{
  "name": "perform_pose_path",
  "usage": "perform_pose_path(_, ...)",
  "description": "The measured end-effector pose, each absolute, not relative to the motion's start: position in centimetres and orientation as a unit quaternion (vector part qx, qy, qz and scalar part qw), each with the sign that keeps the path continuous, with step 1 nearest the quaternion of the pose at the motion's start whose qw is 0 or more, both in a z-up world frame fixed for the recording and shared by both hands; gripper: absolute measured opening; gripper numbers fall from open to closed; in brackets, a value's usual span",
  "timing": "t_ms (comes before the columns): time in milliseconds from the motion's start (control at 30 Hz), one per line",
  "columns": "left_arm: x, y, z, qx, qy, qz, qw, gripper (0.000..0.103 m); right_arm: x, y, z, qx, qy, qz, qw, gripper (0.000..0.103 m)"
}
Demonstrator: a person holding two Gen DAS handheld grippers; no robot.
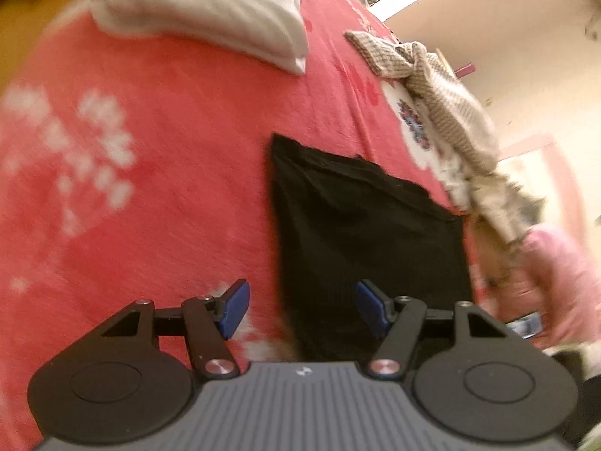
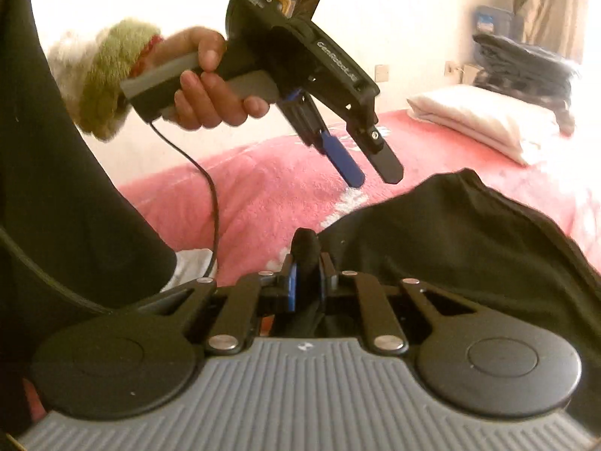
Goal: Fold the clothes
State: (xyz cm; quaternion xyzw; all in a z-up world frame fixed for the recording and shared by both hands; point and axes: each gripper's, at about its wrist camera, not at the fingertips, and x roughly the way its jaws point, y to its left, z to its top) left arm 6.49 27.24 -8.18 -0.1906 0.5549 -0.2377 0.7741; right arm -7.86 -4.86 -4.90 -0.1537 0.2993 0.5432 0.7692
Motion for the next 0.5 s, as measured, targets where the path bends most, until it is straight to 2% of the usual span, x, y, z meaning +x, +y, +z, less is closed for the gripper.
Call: perform_pose_path(500,9.1,23.2,-10.3,-0.209,0.544,-0.271,0.766,0.063,-10.3,-3.6,-4.5,-0.185,0.248,0.567,0.763,0.009)
